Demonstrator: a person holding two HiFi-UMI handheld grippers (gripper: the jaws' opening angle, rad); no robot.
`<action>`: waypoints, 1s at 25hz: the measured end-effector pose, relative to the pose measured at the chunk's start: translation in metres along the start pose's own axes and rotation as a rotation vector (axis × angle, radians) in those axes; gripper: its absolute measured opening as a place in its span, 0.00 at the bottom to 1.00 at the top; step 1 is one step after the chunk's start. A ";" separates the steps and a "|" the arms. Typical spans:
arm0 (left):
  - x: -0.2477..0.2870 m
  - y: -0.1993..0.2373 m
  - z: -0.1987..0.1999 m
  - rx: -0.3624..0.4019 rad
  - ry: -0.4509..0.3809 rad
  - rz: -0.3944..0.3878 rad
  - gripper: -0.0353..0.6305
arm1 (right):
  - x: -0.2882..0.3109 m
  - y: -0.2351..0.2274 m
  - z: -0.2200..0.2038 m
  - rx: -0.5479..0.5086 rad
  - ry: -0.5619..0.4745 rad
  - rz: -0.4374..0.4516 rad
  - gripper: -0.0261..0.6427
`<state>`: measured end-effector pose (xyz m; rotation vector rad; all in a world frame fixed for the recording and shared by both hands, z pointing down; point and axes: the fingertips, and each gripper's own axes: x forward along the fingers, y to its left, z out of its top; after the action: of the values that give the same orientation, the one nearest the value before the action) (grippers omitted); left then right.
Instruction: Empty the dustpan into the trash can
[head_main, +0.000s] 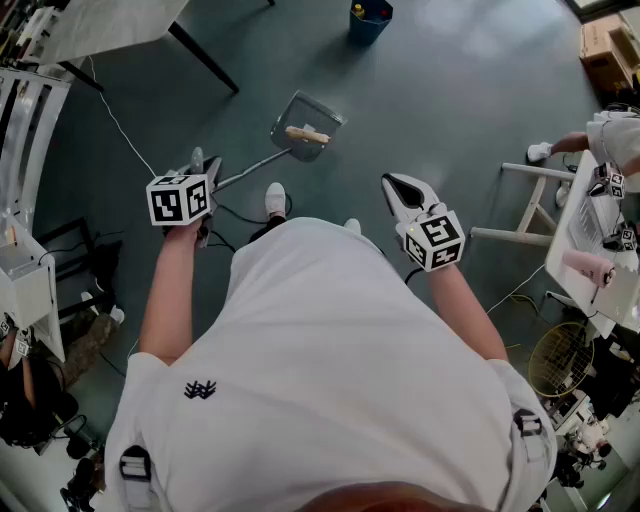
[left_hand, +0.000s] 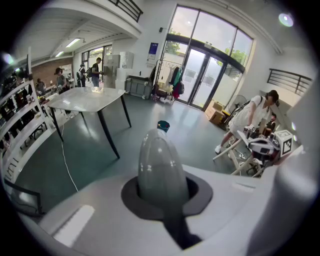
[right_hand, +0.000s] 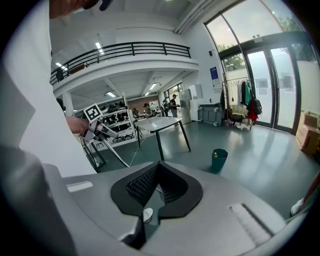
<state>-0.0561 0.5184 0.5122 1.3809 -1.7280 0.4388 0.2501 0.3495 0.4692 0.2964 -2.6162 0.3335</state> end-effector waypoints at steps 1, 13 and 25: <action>0.002 0.010 0.006 0.008 -0.004 -0.009 0.14 | 0.013 0.004 0.009 -0.002 -0.004 -0.005 0.04; 0.023 0.100 0.070 0.157 0.003 -0.112 0.14 | 0.126 0.064 0.077 0.054 -0.047 -0.119 0.04; 0.093 0.111 0.178 0.146 -0.008 -0.123 0.14 | 0.150 -0.015 0.098 0.126 -0.063 -0.176 0.16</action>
<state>-0.2305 0.3691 0.5093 1.5850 -1.6336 0.4988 0.0827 0.2847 0.4610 0.5850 -2.6109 0.4346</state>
